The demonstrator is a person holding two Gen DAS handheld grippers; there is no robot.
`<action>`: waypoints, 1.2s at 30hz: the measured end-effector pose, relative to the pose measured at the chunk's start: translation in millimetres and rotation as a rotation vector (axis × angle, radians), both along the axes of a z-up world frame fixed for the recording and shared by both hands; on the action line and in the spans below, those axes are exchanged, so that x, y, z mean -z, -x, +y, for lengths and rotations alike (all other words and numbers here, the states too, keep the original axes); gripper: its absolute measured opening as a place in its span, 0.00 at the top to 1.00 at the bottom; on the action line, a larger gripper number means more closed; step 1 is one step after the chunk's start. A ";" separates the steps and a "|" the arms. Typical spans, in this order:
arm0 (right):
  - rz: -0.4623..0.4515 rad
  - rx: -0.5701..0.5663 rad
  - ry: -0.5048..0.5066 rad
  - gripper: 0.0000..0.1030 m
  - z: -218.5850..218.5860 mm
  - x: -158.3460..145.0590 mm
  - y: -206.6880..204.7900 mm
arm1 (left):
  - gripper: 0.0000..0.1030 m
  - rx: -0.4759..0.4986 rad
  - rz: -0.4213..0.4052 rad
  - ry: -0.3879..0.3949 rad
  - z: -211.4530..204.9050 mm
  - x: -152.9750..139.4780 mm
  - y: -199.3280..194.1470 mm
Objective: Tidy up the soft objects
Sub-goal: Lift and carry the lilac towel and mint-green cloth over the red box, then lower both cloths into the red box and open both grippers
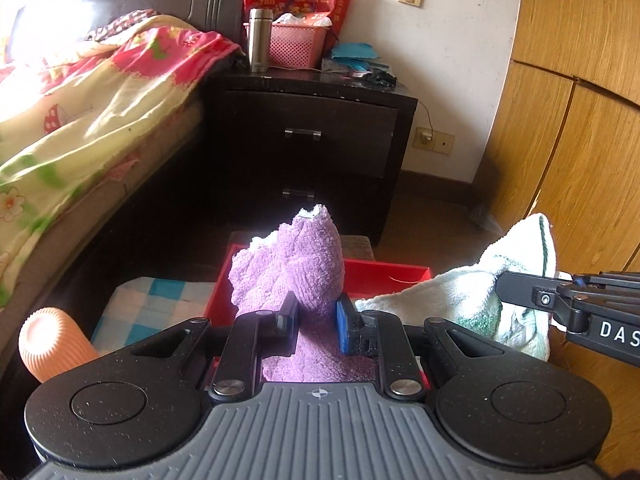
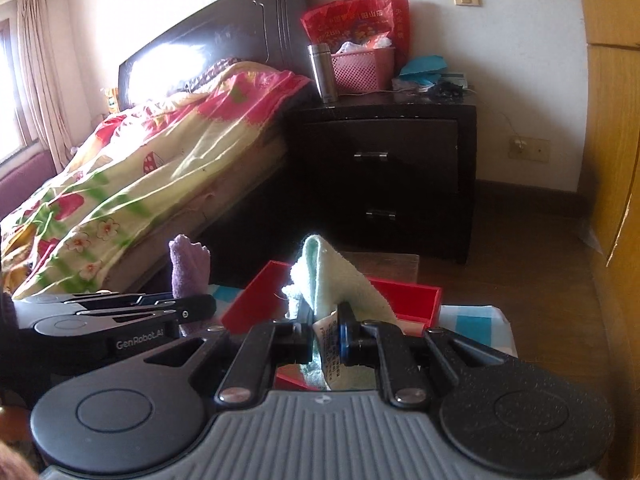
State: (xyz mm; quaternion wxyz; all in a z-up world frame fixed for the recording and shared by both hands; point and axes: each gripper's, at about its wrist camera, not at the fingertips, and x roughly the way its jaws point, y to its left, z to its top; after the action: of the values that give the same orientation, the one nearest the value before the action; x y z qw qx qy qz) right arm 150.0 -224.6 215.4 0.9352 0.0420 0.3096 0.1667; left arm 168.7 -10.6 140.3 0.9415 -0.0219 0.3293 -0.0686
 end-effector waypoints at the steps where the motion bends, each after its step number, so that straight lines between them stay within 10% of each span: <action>1: 0.000 0.001 0.016 1.00 1.8 -0.6 -3.5 | 0.83 -0.002 0.001 -0.007 -1.0 -1.0 -2.3; 36: 0.296 -0.011 0.396 1.00 49.8 71.8 -144.9 | 0.74 -0.043 0.345 -0.257 -23.2 72.6 -142.8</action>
State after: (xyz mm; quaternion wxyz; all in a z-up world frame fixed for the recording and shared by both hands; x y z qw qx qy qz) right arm 294.9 -174.7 143.6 0.8688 -0.1199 0.4700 0.0997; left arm 311.5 -33.8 67.7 0.8675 0.0798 0.4910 -0.0010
